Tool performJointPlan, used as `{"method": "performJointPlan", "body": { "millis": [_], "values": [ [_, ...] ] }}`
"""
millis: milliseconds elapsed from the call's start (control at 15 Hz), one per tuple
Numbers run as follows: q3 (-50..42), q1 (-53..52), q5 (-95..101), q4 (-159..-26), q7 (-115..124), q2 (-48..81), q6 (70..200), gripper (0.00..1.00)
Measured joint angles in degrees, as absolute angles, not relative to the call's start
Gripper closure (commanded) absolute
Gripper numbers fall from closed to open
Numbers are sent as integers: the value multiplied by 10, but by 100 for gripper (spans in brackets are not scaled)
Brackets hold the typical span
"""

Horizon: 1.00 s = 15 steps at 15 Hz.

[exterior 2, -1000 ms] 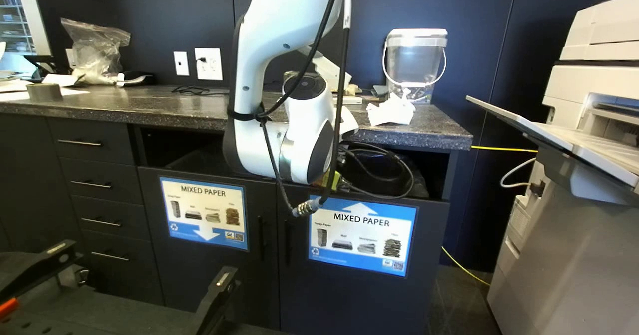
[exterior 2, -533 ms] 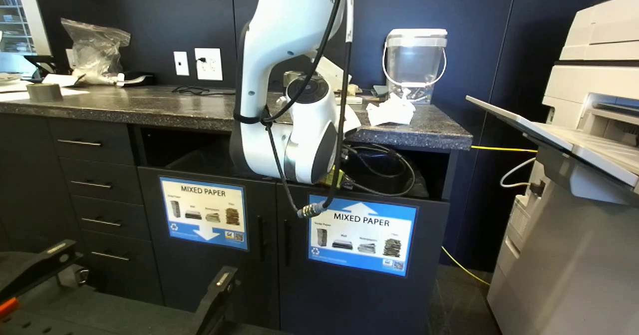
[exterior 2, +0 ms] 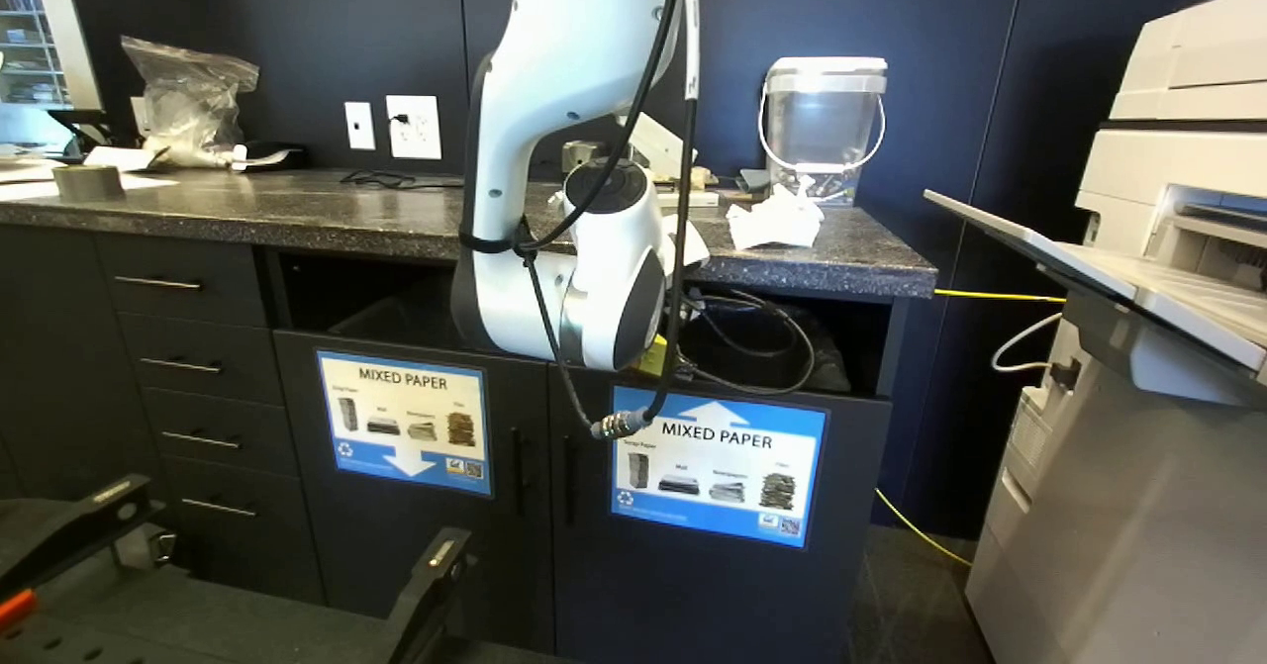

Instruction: Place two crumpled papers inside the bin on the right

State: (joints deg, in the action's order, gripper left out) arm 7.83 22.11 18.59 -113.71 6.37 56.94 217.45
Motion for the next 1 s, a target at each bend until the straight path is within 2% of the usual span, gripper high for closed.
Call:
{"method": "performJointPlan", "body": {
  "millis": [267, 1000],
  "values": [
    [67, 207, 184, -1137, 55, 569, 2174, 0],
    [-22, 76, 125, -1179, -37, 525, 2174, 0]
  ]
}}
